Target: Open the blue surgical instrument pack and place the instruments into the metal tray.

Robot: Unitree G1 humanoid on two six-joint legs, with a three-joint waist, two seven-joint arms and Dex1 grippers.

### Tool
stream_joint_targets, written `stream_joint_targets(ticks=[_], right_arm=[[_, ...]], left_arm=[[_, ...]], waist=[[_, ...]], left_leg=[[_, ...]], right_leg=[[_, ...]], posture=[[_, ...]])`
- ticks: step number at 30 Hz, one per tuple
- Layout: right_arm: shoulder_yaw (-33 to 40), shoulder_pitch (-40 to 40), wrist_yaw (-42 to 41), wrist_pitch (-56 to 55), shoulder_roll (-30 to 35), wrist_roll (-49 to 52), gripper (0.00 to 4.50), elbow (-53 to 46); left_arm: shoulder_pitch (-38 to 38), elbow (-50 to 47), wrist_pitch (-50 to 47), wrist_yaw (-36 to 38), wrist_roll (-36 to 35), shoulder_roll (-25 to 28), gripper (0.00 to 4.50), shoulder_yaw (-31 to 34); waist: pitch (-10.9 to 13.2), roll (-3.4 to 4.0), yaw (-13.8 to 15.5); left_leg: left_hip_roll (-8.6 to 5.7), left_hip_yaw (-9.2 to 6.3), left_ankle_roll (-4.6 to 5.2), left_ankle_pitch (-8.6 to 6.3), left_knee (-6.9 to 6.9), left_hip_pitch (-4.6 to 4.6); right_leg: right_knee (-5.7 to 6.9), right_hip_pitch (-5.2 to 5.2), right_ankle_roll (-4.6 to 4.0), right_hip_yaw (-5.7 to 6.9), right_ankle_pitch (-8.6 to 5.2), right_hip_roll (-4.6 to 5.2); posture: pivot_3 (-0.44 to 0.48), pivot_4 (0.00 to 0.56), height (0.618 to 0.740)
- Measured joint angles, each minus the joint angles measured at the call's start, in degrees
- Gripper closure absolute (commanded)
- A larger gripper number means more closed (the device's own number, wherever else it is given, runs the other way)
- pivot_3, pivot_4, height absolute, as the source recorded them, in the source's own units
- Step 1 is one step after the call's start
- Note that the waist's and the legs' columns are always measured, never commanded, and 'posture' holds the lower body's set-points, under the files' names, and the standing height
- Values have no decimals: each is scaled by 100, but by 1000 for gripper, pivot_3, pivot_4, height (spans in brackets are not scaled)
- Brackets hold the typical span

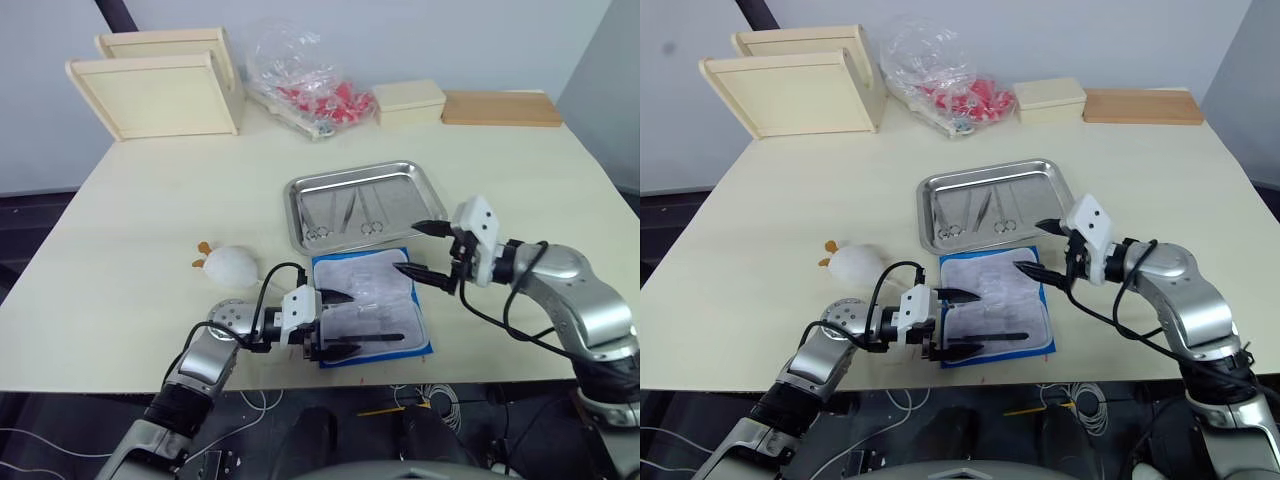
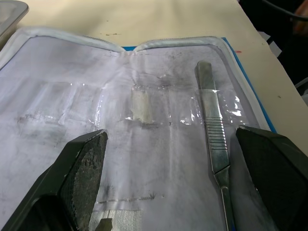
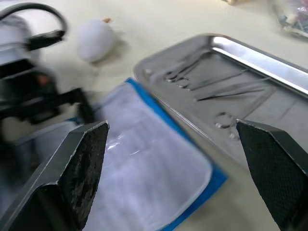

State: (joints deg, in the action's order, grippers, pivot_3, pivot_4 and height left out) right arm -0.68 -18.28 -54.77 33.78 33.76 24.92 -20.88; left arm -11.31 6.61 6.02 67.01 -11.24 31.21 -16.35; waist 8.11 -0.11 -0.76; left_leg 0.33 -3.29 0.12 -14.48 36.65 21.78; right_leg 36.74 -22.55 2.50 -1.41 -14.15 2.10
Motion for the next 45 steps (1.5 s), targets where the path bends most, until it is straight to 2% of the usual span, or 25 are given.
stream_joint_targets(ticks=[7,12,19,26,31,34,45], right_arm=[[759,818,-1056,-248,914,915,93,-411],[1191,981,-1641,-429,1372,1365,93,-547],[1501,1156,-2459,-1048,1791,1455,93,-303],[1499,1187,-2608,-1246,1857,1440,93,-161],[1073,1175,-2272,-1425,1705,1022,93,-165],[472,1074,-1852,-1446,1505,516,93,-172],[-939,622,-1033,-1517,826,-584,93,-121]], left_arm=[[-21,25,2,33,-1,18,0,1],[-18,14,6,41,-3,39,0,4],[-2,5,59,201,-32,99,0,1],[-1,3,64,259,-35,123,0,3],[0,-4,64,268,-35,127,0,4],[4,-12,64,267,-35,134,0,5],[-24,-9,63,300,-35,162,0,-9]], waist=[[2,-6,4],[3,-10,0],[7,-16,0],[8,-17,-3],[8,-18,-3],[8,-18,-7],[7,-20,-7]], left_leg=[[5,6,0,0,2,-4],[7,8,0,0,2,-4],[7,21,-1,0,0,-3],[13,33,-1,0,0,-5],[13,37,-1,0,-1,-4],[13,37,-1,0,-1,-4],[13,35,-1,0,-1,-4]], right_leg=[[0,1,-7,-2,-6,-1],[0,1,-7,-1,-6,-6],[-2,0,-2,-2,-3,-7],[-2,0,-6,-6,-6,-8],[-2,-3,-5,-6,-5,-9],[-2,-3,-5,-7,-5,-9],[0,-5,-2,-4,-3,-13]], posture=[[0,150,740],[0,150,740],[0,150,740],[0,150,740],[0,150,740],[0,150,740],[0,150,740]])
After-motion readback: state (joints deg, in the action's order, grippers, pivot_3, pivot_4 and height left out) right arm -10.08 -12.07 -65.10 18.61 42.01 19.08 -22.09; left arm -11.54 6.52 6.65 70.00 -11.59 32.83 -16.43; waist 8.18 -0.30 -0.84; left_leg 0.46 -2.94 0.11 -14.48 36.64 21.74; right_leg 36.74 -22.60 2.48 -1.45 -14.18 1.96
